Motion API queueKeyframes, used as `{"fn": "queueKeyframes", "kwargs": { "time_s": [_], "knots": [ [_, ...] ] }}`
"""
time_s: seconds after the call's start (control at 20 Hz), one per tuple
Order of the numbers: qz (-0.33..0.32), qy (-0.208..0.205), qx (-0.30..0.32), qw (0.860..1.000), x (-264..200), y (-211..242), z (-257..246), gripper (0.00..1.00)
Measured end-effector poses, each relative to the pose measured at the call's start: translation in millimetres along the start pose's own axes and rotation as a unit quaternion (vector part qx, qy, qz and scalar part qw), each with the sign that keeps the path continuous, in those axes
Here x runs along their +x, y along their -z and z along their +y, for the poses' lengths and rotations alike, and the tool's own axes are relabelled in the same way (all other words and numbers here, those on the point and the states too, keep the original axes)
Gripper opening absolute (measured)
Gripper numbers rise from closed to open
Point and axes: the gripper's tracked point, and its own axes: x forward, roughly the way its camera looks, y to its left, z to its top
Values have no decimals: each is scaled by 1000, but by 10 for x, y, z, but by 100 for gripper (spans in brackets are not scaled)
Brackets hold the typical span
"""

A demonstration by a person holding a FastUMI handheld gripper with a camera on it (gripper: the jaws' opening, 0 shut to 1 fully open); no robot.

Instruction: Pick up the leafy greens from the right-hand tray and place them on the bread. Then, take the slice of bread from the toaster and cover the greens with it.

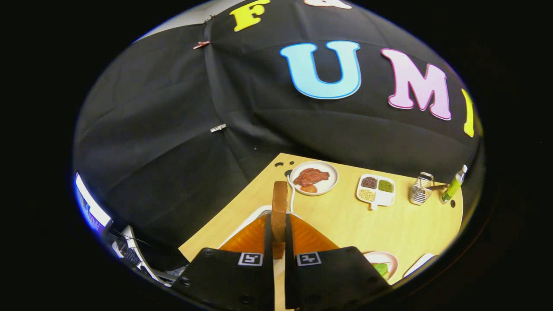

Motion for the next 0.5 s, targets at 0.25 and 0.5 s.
{"fn": "queueKeyframes", "kwargs": {
  "time_s": [0.25,0.5],
  "knots": [
    [11,36,5,999,-117,296,-583,14],
    [41,47,45,997,-154,792,-1004,14]
  ]
}}
